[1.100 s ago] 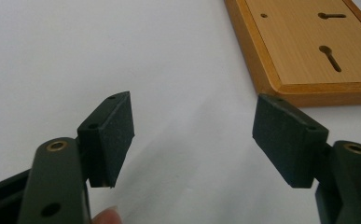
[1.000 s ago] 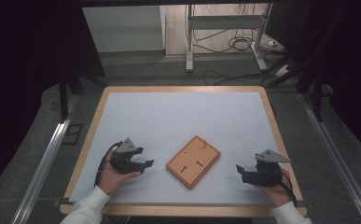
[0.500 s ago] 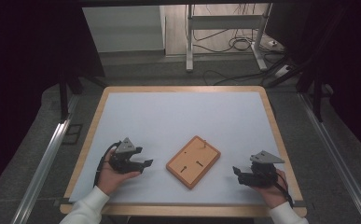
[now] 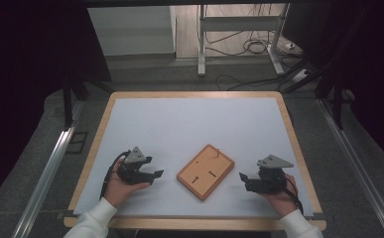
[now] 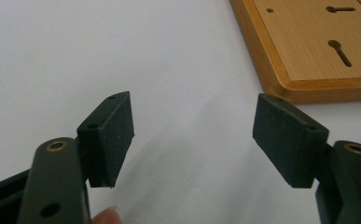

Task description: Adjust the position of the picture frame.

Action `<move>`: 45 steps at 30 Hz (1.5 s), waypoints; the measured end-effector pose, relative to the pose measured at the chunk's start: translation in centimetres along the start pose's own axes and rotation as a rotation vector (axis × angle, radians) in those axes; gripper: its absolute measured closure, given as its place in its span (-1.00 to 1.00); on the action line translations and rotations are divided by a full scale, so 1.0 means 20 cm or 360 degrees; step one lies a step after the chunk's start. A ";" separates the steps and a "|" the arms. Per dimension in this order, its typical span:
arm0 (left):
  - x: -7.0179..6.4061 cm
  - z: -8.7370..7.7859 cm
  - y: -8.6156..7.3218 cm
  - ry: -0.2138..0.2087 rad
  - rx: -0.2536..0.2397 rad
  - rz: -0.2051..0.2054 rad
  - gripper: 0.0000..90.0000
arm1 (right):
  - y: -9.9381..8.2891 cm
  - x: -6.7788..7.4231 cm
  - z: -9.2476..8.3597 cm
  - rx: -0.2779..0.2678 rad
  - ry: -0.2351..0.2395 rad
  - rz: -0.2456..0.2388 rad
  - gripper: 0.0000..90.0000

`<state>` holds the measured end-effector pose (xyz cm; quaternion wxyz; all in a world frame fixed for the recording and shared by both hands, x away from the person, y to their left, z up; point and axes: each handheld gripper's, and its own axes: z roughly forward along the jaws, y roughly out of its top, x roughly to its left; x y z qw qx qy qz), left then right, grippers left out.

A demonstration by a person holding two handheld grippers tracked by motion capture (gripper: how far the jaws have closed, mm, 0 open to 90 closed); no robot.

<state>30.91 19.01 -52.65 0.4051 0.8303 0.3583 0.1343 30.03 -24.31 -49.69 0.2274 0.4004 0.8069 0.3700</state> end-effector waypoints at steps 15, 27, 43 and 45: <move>0.00 0.00 0.00 0.0004 0.0002 -0.0009 -0.36 | 0.13 0.06 0.08 -0.0015 0.0081 -0.0042 -0.54; 0.01 -0.01 0.00 -0.0003 -0.0001 -0.0013 -0.36 | 0.24 0.16 0.22 0.0017 0.0139 -0.0115 -0.49; 0.01 0.00 0.00 -0.0009 0.0014 -0.0015 -0.36 | 0.31 0.18 0.45 0.0051 0.0162 -0.0109 0.22; 0.01 0.00 0.00 -0.0010 0.0011 -0.0015 -0.36 | 0.31 0.18 0.46 0.0042 0.0167 -0.0095 0.33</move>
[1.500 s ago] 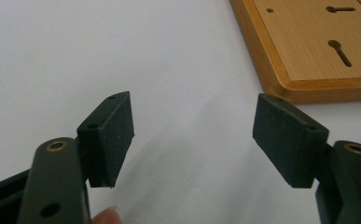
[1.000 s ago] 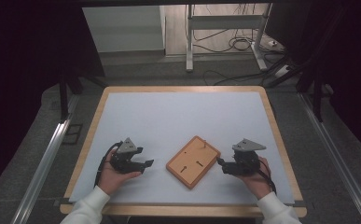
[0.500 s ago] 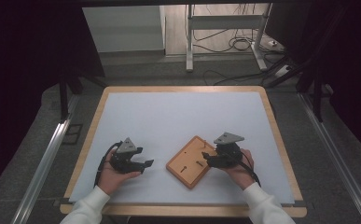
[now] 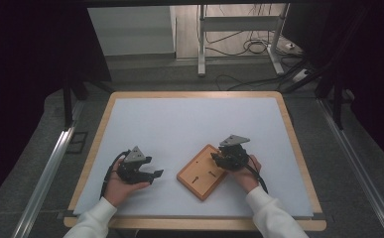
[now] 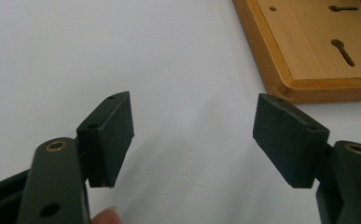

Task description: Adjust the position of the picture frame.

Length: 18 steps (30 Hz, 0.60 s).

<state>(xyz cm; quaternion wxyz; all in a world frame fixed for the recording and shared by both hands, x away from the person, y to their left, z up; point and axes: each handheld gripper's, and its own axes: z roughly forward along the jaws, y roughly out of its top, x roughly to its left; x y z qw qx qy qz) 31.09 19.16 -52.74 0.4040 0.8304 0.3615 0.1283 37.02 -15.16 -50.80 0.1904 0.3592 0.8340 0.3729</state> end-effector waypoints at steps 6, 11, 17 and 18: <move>0.00 0.00 0.00 -0.0004 0.0000 0.0004 -0.36 | 0.00 0.00 0.03 0.0013 0.0040 0.0006 0.64; 0.00 0.00 0.00 -0.0013 0.0007 0.0005 -0.36 | 0.00 -0.02 0.04 0.0015 0.0037 0.0006 0.83; 0.00 0.01 0.00 -0.0004 0.0011 0.0008 -0.36 | -0.01 -0.05 0.04 -0.0005 0.0109 0.0073 0.85; 0.00 0.01 0.00 -0.0004 0.0012 0.0007 -0.36 | -0.01 -0.06 0.04 -0.0008 0.0113 0.0076 0.85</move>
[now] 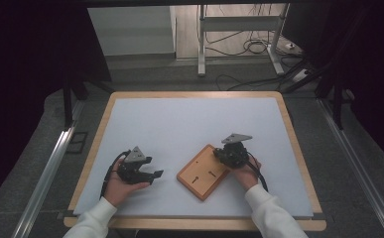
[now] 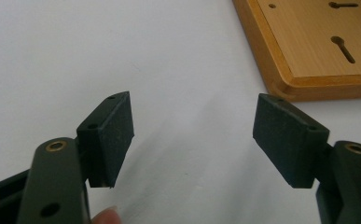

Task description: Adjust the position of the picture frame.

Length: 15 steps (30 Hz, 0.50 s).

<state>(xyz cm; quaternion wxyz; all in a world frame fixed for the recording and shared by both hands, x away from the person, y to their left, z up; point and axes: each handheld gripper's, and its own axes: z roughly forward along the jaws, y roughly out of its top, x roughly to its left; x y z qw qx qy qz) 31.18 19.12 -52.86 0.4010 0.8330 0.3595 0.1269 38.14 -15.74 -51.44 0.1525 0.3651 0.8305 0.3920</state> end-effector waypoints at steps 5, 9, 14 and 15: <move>0.00 0.00 0.00 -0.0004 0.0006 0.0004 -0.36 | 0.00 -0.01 -0.01 -0.0019 0.0033 0.0024 0.85; 0.00 0.00 0.00 -0.0004 0.0003 0.0003 -0.36 | 0.01 0.01 -0.02 -0.0052 0.0028 -0.0009 0.85; 0.00 0.00 0.00 -0.0003 0.0004 0.0002 -0.36 | 0.03 0.04 -0.03 -0.0086 0.0054 -0.0070 0.84; 0.00 0.00 0.00 -0.0003 0.0003 0.0001 -0.36 | 0.04 0.05 -0.03 -0.0092 0.0062 -0.0085 0.84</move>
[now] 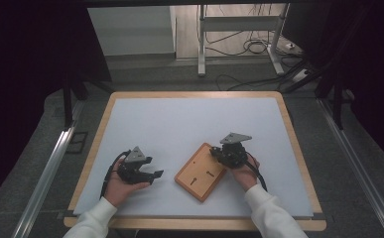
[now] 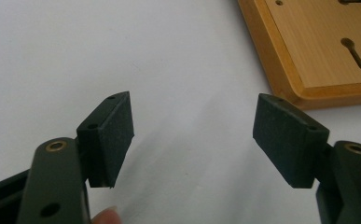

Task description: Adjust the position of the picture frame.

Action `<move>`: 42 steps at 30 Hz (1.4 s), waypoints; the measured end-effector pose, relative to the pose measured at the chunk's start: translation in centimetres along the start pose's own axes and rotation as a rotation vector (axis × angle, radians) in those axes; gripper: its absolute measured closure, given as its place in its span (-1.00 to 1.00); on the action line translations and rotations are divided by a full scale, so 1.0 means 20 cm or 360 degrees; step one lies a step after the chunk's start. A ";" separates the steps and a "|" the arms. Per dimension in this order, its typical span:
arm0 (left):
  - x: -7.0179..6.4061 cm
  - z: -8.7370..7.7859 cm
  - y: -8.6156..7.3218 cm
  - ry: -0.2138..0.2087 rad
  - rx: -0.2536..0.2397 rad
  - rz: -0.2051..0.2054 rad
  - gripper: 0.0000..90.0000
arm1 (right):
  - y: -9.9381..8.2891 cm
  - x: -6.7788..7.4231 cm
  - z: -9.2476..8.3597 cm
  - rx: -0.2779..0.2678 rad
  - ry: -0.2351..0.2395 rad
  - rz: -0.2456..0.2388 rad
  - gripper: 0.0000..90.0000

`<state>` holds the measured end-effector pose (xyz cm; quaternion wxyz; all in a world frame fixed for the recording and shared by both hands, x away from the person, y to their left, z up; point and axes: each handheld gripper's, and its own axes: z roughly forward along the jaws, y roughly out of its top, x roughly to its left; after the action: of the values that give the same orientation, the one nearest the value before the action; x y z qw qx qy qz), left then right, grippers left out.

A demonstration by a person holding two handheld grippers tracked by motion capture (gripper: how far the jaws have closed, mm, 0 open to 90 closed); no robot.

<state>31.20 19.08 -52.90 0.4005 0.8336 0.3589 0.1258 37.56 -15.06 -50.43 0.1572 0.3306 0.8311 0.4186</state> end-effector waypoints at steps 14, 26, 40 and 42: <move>0.01 -0.01 0.00 0.0000 -0.0015 -0.0006 -0.36 | 0.08 0.08 0.11 -0.0057 0.0168 -0.0095 0.82; 0.01 -0.02 0.00 0.0001 -0.0025 -0.0014 -0.36 | 0.12 0.16 0.26 -0.0016 0.0274 -0.0104 0.82; 0.01 -0.02 0.00 -0.0004 -0.0027 -0.0009 -0.36 | 0.10 0.12 0.18 -0.0008 0.0226 -0.0008 0.20; 0.01 -0.02 0.00 -0.0003 -0.0027 -0.0011 -0.36 | 0.09 0.14 0.14 0.0016 0.0176 -0.0041 0.10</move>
<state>31.08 19.50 -52.65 0.4084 0.8290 0.3604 0.1269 37.84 -10.78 -50.76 0.1148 0.2972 0.8447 0.4301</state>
